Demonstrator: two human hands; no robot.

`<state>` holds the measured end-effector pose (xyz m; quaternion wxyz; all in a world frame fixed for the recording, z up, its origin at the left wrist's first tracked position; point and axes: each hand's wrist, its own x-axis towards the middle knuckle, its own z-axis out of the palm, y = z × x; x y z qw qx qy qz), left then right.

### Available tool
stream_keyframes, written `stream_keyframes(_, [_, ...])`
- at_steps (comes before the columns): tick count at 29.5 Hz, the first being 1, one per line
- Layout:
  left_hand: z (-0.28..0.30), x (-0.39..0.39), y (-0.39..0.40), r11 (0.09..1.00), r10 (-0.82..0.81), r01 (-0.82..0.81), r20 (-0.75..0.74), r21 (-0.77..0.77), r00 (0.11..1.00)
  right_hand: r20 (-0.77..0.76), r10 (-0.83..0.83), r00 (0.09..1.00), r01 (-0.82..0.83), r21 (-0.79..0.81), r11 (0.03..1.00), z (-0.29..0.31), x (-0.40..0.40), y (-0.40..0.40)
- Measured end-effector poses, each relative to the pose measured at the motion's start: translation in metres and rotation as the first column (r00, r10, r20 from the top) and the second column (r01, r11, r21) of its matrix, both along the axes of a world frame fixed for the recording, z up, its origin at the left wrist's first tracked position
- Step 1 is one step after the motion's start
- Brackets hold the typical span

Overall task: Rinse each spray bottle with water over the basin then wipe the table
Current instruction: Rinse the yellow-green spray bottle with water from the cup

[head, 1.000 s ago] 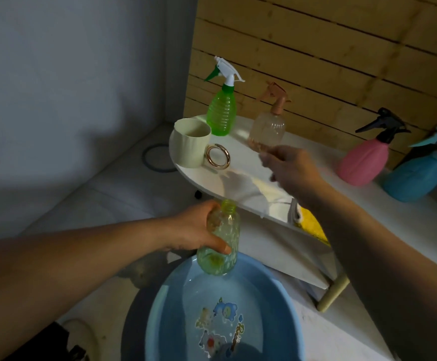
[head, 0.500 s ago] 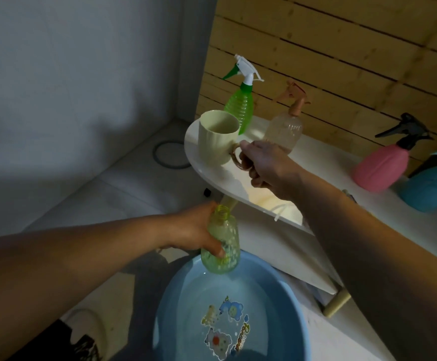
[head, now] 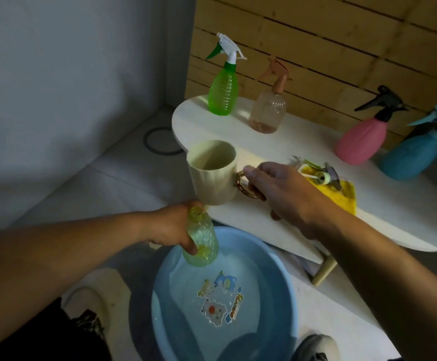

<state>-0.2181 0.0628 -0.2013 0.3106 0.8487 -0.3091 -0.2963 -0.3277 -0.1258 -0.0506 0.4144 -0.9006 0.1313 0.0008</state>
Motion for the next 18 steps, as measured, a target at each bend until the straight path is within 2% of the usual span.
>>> stream_keyframes(2, [-0.004, -0.005, 0.005, 1.0, -0.001, 0.001, -0.009, 0.025, 1.0, -0.029, 0.023, 0.999, -0.025, -0.057, 0.998, -0.011, -0.016, -0.004])
stream_keyframes(7, [-0.013, -0.01, 0.017, 0.997, 0.011, -0.006, -0.069, 0.079, 0.998, -0.113, 0.026, 0.993, -0.029, -0.022, 0.999, -0.038, -0.04, -0.024])
stream_keyframes(10, [-0.016, -0.009, 0.019, 0.992, -0.013, 0.023, -0.078, 0.126, 0.997, -0.222, 0.046, 0.974, -0.071, -0.109, 0.992, -0.054, -0.044, -0.038])
stream_keyframes(12, [-0.018, -0.006, 0.019, 0.989, -0.009, 0.021, -0.085, 0.146, 0.996, -0.306, 0.029, 0.952, -0.084, -0.169, 0.982, -0.068, -0.043, -0.048])
stream_keyframes(18, [-0.025, -0.003, 0.011, 0.985, -0.04, 0.047, -0.046, 0.167, 0.998, -0.548, -0.032, 0.836, -0.023, -0.093, 0.995, -0.143, -0.027, -0.068])
